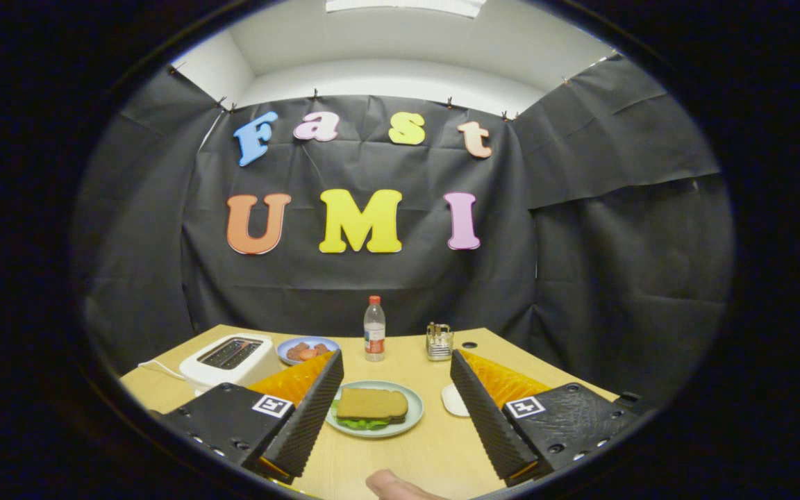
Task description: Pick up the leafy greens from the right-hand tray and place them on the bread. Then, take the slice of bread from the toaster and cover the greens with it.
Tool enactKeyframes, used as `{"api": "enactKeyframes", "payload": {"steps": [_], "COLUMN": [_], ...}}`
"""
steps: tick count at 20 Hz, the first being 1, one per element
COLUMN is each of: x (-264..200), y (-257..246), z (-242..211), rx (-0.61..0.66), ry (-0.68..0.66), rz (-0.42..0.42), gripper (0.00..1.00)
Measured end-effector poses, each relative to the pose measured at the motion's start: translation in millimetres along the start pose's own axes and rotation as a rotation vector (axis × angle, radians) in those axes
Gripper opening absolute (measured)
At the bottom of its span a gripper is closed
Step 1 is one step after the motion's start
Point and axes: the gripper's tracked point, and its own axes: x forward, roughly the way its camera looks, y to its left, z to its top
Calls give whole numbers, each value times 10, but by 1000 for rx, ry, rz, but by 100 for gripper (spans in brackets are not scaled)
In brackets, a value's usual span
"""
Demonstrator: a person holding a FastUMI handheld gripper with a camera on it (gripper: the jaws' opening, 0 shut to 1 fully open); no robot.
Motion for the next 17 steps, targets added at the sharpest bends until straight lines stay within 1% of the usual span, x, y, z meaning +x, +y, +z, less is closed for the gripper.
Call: {"api": "enactKeyframes", "payload": {"steps": [3,9,13,15,17], "x": [-256,-613,-626,-607,-575], "y": [-80,-38,-1,14,-50], "z": [155,284,224,108,27], "rx": [-10,-52,-95,-82,-71], "ry": [-23,-43,-52,-32,-12], "rz": [-7,48,54,63,54], "gripper": [95,95,95,95,95]}}
